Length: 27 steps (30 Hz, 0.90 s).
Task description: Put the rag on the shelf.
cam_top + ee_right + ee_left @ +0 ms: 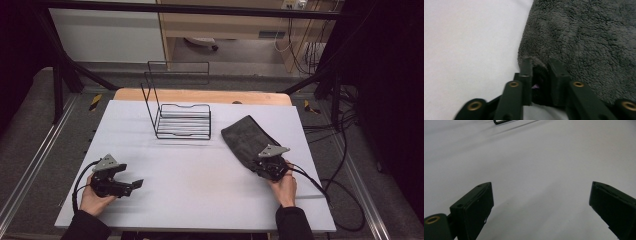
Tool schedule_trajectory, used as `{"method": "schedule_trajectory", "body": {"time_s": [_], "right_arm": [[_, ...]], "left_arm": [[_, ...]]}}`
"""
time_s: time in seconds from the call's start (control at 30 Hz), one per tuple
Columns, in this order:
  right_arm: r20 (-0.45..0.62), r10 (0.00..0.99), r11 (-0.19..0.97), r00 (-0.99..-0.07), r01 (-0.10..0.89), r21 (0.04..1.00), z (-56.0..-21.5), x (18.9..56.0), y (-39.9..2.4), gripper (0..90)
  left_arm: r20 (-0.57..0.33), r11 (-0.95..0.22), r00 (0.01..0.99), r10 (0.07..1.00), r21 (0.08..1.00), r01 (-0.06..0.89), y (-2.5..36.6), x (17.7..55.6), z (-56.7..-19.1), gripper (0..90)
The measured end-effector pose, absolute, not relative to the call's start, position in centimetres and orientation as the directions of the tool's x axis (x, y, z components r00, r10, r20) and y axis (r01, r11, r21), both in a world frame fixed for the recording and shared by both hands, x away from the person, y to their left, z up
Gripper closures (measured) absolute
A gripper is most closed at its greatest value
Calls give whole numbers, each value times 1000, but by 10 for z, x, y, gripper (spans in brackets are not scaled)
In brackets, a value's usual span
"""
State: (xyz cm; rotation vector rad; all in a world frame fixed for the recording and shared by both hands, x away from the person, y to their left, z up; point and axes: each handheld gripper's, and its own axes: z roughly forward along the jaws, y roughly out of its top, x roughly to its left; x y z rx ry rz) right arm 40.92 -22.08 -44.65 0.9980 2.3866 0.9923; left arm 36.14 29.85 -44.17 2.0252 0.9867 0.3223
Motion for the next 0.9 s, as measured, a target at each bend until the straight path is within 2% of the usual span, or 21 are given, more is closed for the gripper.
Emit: {"method": "schedule_trajectory", "body": {"time_s": [0.23,0.5,0.9], "right_arm": [[-46,745,481,-665,488,729,-442,409,-221,826],[-40,746,459,-665,469,755,-429,401,-217,829],[18,698,459,-716,467,756,-422,382,-198,824]], "left_arm": [[-124,-337,656,744,779,530,299,362,-442,57],[-124,-340,657,743,777,530,299,362,-442,58],[-127,-334,652,748,777,534,300,362,-442,58]]}}
